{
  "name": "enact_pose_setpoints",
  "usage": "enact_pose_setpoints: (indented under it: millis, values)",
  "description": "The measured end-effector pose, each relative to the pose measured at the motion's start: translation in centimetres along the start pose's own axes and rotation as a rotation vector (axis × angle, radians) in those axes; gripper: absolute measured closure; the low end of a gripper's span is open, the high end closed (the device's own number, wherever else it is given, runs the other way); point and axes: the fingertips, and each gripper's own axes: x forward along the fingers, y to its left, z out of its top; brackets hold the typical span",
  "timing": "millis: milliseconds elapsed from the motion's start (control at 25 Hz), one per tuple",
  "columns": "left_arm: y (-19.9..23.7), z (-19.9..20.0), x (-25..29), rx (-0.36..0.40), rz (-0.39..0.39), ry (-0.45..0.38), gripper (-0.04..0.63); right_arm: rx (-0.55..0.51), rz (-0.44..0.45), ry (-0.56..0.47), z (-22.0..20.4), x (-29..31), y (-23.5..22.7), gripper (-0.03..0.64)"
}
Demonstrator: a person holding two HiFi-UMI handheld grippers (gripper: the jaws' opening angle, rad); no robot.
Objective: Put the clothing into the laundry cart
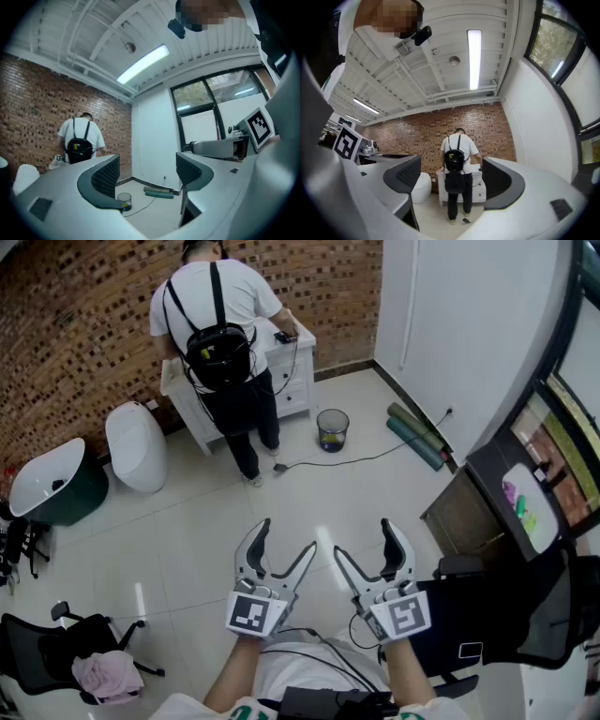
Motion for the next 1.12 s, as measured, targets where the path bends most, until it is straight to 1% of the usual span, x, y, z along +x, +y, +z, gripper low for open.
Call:
enact_pose_setpoints:
  millis: [160,240,360,440,560,600,680,800,880,960,1040,1120]
  values:
    - [8.2,1.2,-4.5,-0.002,0.092,-0.015,0.229,0.027,0.101,-0.015,0.2,6.5,7.2,0.198]
    - [12.6,2.4,-7.1,-0.006,0.153,-0.025,0.229,0.032,0.175,-0.012,0.3,10.2,11.6,0.198]
    - [19.7,3.8,-11.1,0.004,0.275,-0.039,0.229,0.036,0.311,0.005,0.2,16.5,18.4,0.198]
    - [24.2,4.3,-14.2,0.032,0.356,-0.047,0.230,0.036,0.394,0.006,-0.5,20.0,22.8,0.198]
    - [29.3,4.6,-19.6,0.120,0.468,-0.035,0.230,0.029,0.506,0.004,-1.9,23.5,29.8,0.198]
    - [31.0,4.7,-21.8,0.135,0.513,-0.033,0.229,0.035,0.546,0.001,-2.4,24.5,32.4,0.198]
    - [34.0,4.9,-26.7,0.127,0.626,-0.049,0.229,0.051,0.643,-0.010,-3.5,26.1,37.8,0.198]
    - [37.1,5.2,-33.4,0.102,0.826,-0.087,0.230,0.064,0.843,0.001,-4.5,27.5,45.5,0.198]
    - [38.1,5.2,-36.7,0.099,0.940,-0.096,0.230,0.076,0.966,0.002,-4.5,27.9,49.4,0.198]
    - [38.7,5.2,-39.3,0.108,1.035,-0.093,0.230,0.082,1.044,-0.020,-4.6,28.6,52.1,0.198]
    - [38.8,5.2,-41.3,0.108,1.123,-0.093,0.231,0.103,1.125,-0.020,-5.0,28.6,54.4,0.198]
    - [38.7,5.0,-43.2,0.102,1.223,-0.090,0.231,0.125,1.225,-0.013,-5.5,28.5,56.7,0.198]
